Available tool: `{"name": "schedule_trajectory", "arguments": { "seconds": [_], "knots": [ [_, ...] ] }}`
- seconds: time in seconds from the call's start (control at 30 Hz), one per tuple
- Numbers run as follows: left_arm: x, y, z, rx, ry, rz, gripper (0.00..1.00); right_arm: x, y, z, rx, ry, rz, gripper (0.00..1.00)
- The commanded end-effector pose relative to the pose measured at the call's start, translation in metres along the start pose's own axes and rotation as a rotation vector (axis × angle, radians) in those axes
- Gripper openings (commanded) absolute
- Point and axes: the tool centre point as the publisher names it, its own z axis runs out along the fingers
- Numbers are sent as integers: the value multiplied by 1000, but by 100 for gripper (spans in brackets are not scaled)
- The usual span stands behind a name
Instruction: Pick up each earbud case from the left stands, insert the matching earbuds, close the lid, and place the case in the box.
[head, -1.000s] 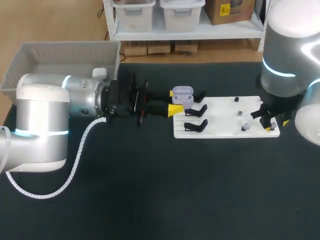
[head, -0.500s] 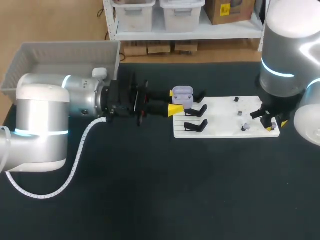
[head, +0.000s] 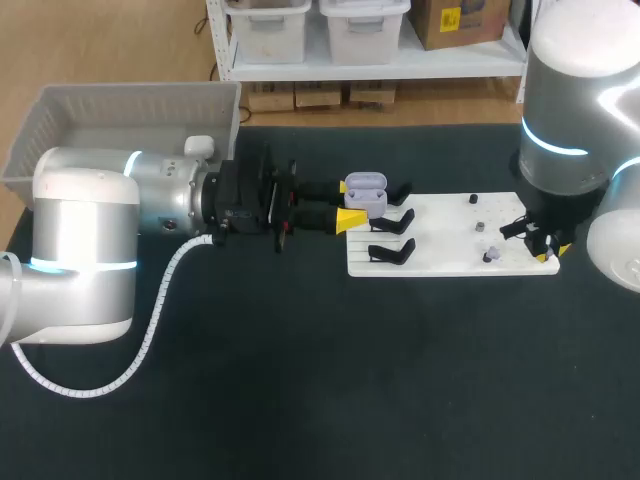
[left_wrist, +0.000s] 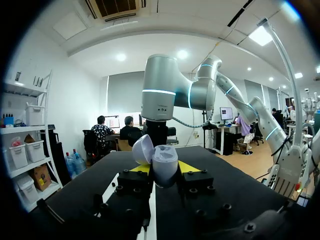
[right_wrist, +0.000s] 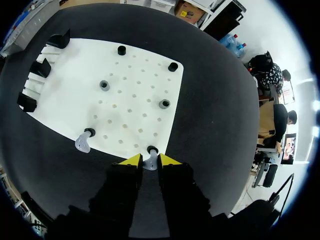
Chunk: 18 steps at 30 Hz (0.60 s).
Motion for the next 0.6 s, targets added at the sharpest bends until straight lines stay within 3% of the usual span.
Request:
{"name": "schedule_trajectory", "arguments": {
  "seconds": [0.03,0.43,0.6],
  "knots": [
    [0,-2,0,-6,0,2,0,2,2,-4,4,-3,2,0],
    [0,-2,0,-6,0,2,0,17,14,-64,40,-16,24,0],
    [0,-2,0,-6,0,2,0,22,29,-105,35,39,109,0]
  ]
}}
